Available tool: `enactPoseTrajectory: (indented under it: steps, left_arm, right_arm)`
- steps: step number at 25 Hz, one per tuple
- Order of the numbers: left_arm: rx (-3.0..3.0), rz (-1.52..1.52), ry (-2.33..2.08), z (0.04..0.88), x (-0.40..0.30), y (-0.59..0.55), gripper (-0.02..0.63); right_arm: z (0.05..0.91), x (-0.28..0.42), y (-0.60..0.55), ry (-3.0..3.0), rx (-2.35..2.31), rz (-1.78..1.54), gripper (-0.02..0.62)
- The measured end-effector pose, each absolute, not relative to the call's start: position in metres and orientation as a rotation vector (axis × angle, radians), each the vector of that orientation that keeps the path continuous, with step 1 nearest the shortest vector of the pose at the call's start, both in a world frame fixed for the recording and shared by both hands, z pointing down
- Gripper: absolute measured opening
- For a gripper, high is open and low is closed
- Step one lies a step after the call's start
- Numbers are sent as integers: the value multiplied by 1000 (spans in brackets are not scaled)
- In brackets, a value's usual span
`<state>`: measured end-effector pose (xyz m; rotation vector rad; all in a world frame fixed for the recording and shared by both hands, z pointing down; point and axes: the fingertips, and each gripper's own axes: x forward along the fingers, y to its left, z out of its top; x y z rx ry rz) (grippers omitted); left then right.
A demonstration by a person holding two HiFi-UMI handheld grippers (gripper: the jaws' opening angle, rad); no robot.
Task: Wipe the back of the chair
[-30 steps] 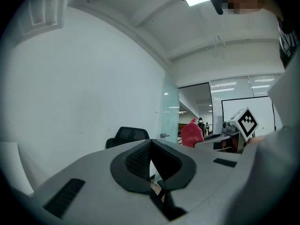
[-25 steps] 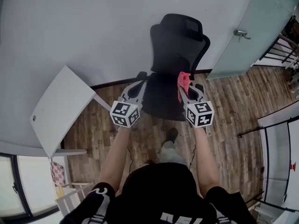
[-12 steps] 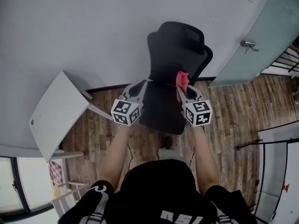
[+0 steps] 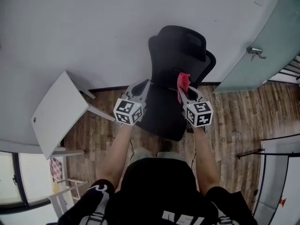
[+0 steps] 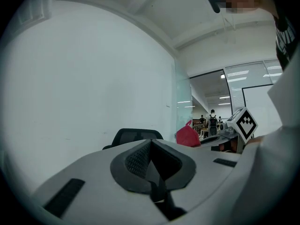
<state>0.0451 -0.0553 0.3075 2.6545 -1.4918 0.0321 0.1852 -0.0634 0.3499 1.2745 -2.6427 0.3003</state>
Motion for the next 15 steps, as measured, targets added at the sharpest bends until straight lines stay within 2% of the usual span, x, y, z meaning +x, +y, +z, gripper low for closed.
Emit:
enactPoseTrajectory:
  steps: [15]
  left_arm:
    - [2680,32,-1472,310,63,-89,21]
  right_arm:
    - [357,200,-93,-2626,1296,326,75]
